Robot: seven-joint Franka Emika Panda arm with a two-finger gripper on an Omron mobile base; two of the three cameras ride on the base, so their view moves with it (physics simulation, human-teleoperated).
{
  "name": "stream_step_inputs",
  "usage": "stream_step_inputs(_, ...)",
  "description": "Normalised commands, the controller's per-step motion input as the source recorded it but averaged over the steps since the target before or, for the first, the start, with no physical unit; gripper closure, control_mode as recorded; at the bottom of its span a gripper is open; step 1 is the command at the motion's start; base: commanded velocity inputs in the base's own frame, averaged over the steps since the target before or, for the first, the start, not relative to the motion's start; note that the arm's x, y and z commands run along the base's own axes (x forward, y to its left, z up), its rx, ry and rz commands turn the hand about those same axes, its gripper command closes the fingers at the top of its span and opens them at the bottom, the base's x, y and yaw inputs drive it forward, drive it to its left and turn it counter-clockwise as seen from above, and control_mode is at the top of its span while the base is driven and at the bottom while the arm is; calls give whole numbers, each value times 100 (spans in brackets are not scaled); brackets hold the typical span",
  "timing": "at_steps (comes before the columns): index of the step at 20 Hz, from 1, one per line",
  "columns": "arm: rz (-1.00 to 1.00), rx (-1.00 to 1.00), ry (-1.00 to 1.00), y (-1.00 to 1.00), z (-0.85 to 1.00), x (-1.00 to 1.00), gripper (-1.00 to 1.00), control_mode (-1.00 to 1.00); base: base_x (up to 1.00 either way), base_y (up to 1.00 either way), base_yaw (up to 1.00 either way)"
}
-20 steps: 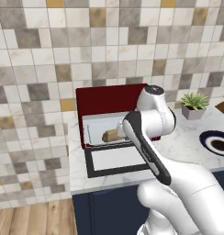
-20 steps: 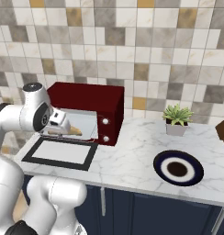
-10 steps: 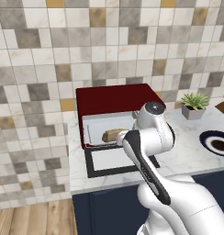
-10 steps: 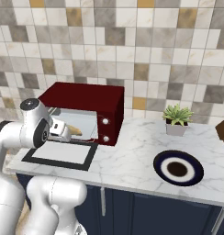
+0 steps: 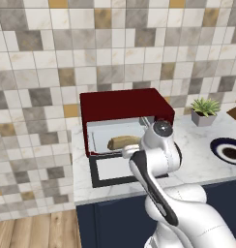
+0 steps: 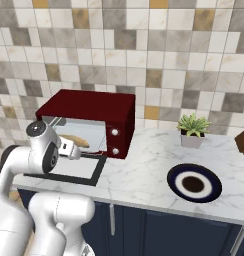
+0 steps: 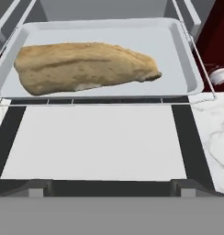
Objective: Pull the toaster oven rack outwards. Pick up the baguette from the plate and place it on the toaster oven rack. Close the toaster oven door fully and set the temperature to the lowest setting.
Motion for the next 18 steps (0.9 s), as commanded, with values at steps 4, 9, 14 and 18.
stream_step_inputs(4,0,0,-5,0,-9,40,-100,-100,0,0,0)
stream_step_inputs(9,0,0,-1,0,-3,39,-100,-100,0,0,0)
stream_step_inputs(14,0,0,0,0,-3,34,-100,-100,0,0,0)
stream_step_inputs(18,0,0,0,0,-3,32,-100,-100,0,0,0)
